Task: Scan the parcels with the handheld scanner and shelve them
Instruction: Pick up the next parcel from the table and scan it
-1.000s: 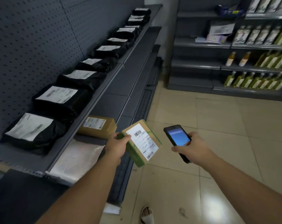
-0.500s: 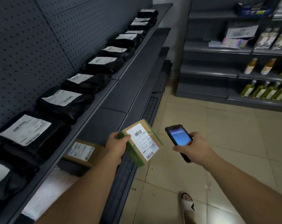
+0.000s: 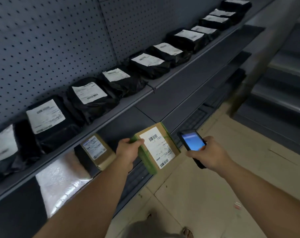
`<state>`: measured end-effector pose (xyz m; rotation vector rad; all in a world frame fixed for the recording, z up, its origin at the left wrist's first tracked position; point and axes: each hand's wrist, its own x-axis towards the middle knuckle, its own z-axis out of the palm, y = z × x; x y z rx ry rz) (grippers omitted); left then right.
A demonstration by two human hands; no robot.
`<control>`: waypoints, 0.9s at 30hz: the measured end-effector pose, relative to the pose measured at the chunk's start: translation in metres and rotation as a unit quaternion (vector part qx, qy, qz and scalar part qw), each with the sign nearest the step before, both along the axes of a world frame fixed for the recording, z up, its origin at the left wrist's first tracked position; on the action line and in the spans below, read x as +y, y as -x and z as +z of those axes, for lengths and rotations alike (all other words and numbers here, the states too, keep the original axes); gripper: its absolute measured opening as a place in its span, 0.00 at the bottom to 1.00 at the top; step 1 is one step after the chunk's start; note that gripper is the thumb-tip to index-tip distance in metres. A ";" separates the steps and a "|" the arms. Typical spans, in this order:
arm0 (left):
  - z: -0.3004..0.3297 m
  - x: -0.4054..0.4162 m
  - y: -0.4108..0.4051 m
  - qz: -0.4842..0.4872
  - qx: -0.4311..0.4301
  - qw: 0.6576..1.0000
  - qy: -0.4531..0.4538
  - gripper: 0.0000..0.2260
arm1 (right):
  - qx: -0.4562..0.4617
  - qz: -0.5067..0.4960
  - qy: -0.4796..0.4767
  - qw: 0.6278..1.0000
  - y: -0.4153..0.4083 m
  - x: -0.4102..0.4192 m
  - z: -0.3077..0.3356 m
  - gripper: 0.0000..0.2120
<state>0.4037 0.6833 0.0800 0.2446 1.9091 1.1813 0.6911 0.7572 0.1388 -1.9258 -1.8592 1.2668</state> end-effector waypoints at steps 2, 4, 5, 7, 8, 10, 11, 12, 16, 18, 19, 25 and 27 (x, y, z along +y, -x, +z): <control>-0.003 0.007 0.007 0.012 -0.004 1.000 0.005 0.28 | -0.001 0.028 0.007 1.000 0.017 0.017 -0.003 0.34; -0.007 0.015 0.015 0.019 -0.002 1.000 0.014 0.29 | 0.006 0.043 0.012 0.999 0.035 0.032 -0.006 0.36; -0.009 0.019 0.019 0.023 -0.001 1.000 0.012 0.29 | 0.008 0.049 0.012 0.999 0.043 0.040 -0.010 0.37; -0.013 0.028 0.028 0.031 -0.004 0.999 0.013 0.28 | 0.008 0.055 0.010 0.998 0.057 0.054 -0.015 0.44; -0.015 0.033 0.033 0.034 -0.006 0.999 0.015 0.27 | 0.008 0.057 0.014 0.998 0.063 0.060 -0.018 0.48; -0.015 0.040 0.042 0.044 -0.007 0.999 0.020 0.27 | 0.012 0.066 0.023 0.997 0.073 0.073 -0.025 0.47; -0.014 0.043 0.046 0.051 -0.008 0.998 0.019 0.29 | 0.015 0.072 0.026 0.997 0.078 0.079 -0.028 0.45; -0.014 0.046 0.049 0.058 -0.013 0.998 0.022 0.33 | 0.013 0.078 0.029 0.996 0.083 0.085 -0.030 0.43; -0.032 0.053 0.068 0.080 -0.012 0.997 0.021 0.46 | -0.006 0.113 0.024 0.993 0.100 0.112 -0.034 0.43; -0.035 0.058 0.074 0.098 -0.011 0.995 0.027 0.41 | -0.019 0.138 0.016 0.990 0.109 0.127 -0.036 0.45; -0.036 0.060 0.075 0.101 -0.011 0.994 0.028 0.39 | -0.023 0.145 0.014 0.989 0.112 0.132 -0.037 0.46; -0.053 0.066 0.073 0.173 -0.018 0.984 0.033 0.39 | -0.051 0.235 0.022 0.970 0.139 0.176 -0.044 0.35; -0.064 0.067 0.070 0.204 -0.011 0.978 0.042 0.40 | -0.051 0.261 0.026 0.964 0.143 0.190 -0.046 0.31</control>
